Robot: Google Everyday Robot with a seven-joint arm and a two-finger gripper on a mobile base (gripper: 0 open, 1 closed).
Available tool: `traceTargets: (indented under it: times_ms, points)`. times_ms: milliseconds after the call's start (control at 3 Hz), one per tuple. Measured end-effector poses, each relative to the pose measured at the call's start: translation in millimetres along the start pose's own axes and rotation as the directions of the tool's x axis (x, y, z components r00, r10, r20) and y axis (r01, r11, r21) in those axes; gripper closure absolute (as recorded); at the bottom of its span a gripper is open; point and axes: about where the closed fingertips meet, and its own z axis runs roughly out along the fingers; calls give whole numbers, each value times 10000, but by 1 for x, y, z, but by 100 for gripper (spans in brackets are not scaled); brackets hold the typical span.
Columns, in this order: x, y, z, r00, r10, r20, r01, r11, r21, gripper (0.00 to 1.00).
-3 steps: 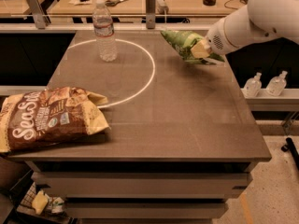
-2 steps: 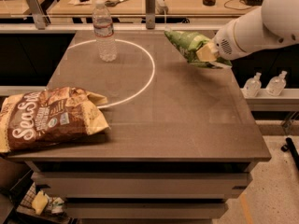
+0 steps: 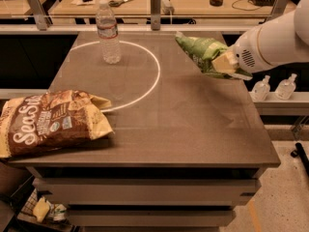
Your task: Move green jalapeno chip bag near brown chip bag
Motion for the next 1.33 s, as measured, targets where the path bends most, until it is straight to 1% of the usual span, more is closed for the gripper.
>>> traceTargets:
  times_ms: [333,667,1000,1333]
  points:
    - [1,18,-7,9997,-259,-14,258,9988,-410,100]
    - [2,43,-14,9984,-565,-65,557,9944,-902,100]
    - [5,70,-26,9969,-751,-250,715,9899,-1226,100]
    - [12,96,-39,9963,-762,-400,699,9875,-1413,100]
